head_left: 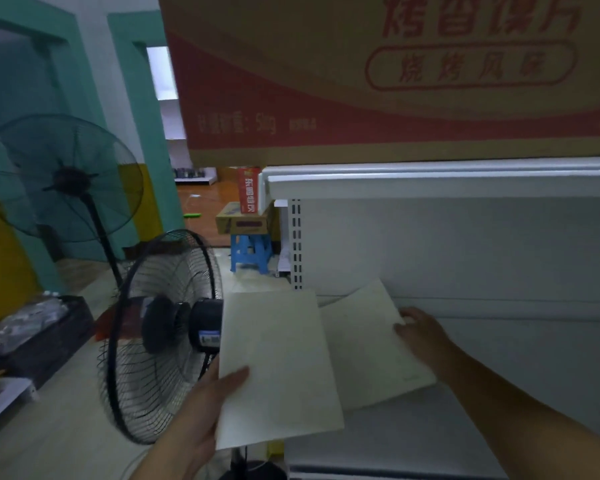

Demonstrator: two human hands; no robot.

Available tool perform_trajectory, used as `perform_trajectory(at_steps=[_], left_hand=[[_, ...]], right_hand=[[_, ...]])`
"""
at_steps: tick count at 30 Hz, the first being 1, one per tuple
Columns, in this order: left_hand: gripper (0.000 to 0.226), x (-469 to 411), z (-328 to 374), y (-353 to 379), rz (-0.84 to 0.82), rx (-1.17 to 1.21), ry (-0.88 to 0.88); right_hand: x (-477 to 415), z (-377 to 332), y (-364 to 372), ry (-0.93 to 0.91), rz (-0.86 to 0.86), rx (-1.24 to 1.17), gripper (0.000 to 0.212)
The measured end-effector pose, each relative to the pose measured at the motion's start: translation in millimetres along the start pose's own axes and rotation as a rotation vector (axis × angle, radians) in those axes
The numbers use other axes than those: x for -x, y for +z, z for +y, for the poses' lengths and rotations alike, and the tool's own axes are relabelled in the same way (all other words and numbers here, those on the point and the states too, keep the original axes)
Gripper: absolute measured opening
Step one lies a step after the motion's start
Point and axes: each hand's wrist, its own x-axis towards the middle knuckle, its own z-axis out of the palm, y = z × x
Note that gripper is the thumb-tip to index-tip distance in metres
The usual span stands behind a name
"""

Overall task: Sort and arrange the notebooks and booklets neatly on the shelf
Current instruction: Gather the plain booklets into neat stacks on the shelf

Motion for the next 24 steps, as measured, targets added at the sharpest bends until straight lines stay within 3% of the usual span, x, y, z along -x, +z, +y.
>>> perform_trajectory(at_steps=[5,9,12,17,20,24], left_hand=[[0.037,-28,8,26,-0.010,-0.087,-0.002],[0.068,-52,-21,92,-0.067,-0.156,0.007],[0.029,-52,-51,154,-0.119,-0.159,0.015],[0.015,-37,-83,236,-0.279,-0.174,-0.049],[0.029,-34,-107,274,-0.327,-0.175,-0.077],[0.030,-15,-149,347,-0.359,-0.137,-0.170]], right_hand=[[14,22,-87,0.143,0.011,-0.276,0.036],[34,22,-102,0.087,0.064,-0.385,0.036],[49,25,-106,0.067,0.087,-0.377,0.026],[78,48,-151,0.116,0.201,-0.386,0.020],[94,69,-186,0.128,0.252,-0.404,0.023],[123,109,-260,0.205,0.159,-0.488,0.025]])
